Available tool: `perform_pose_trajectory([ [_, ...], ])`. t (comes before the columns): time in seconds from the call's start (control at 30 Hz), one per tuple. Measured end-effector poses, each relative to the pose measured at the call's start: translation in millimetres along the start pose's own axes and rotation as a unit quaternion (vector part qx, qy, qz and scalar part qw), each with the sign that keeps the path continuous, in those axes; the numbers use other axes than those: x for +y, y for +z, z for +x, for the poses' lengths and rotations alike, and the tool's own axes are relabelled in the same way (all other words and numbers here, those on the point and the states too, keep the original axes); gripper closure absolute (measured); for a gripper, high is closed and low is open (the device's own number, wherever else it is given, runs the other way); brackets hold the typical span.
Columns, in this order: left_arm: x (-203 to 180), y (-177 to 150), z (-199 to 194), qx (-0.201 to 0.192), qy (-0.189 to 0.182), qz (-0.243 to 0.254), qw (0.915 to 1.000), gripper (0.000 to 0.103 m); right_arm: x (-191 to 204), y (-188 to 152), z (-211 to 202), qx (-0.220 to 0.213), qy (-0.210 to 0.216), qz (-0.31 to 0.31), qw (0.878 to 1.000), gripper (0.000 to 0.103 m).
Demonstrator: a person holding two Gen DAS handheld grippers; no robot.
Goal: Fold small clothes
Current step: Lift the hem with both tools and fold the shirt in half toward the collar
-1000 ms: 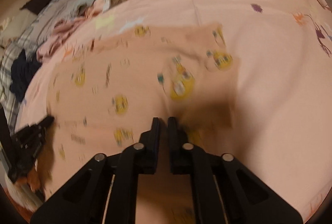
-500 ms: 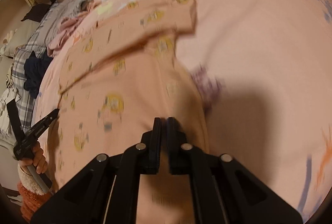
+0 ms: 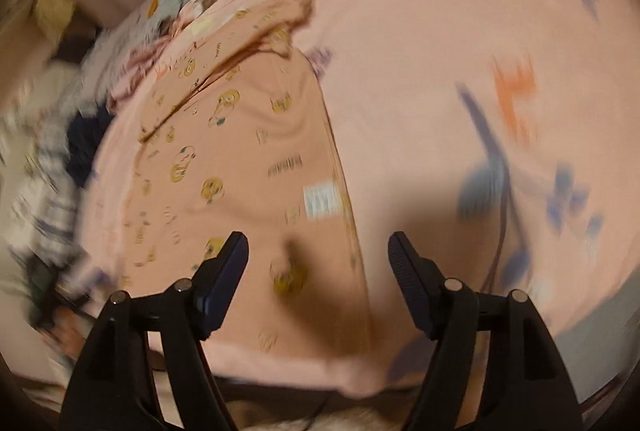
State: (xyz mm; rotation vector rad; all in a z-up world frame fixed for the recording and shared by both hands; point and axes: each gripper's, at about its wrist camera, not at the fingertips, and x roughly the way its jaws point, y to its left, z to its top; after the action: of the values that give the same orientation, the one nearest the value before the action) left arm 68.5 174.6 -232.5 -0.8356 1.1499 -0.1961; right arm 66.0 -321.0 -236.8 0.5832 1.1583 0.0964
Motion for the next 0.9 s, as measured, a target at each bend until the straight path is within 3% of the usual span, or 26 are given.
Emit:
perform_pose_trajectory([
  [0.1, 9.2, -18.5, 14.5, 0.037, -0.030, -0.010, 0.9988, 0.035, -13.1, -17.1, 8.7, 0.019, 0.013, 0.042, 0.999, 0.030],
  [0.2, 7.5, -30.5, 11.3, 0.021, -0.048, -0.003, 0.9986, 0.035, -17.0, -30.5, 9.9, 0.013, 0.025, 0.064, 0.998, 0.030],
  [0.37, 4.6, -41.2, 35.9, 0.096, -0.125, -0.035, 0.9869, 0.035, -9.7, -47.4, 13.2, 0.030, 0.063, 0.072, 0.995, 0.028],
  [0.57, -17.3, -45.6, 43.3, 0.065, -0.118, -0.021, 0.9906, 0.035, 8.3, -60.0, 25.4, 0.050, 0.116, 0.089, 0.988, 0.028],
  [0.7, -35.7, -51.0, 52.4, 0.037, -0.088, 0.018, 0.9953, 0.035, 15.3, -59.5, 31.0, 0.038, 0.130, 0.098, 0.986, 0.028],
  [0.83, -45.2, -50.2, 60.0, 0.022, -0.079, 0.035, 0.9960, 0.035, 12.6, -56.8, 40.5, 0.039, 0.191, 0.141, 0.971, 0.032],
  [0.87, -45.1, -48.5, 61.4, 0.018, -0.077, 0.030, 0.9964, 0.036, 11.3, -56.5, 42.5, 0.037, 0.195, 0.151, 0.968, 0.034],
  [0.9, -42.8, -48.1, 60.7, 0.015, -0.079, 0.025, 0.9965, 0.043, 10.4, -56.4, 44.6, 0.035, 0.193, 0.160, 0.967, 0.038],
])
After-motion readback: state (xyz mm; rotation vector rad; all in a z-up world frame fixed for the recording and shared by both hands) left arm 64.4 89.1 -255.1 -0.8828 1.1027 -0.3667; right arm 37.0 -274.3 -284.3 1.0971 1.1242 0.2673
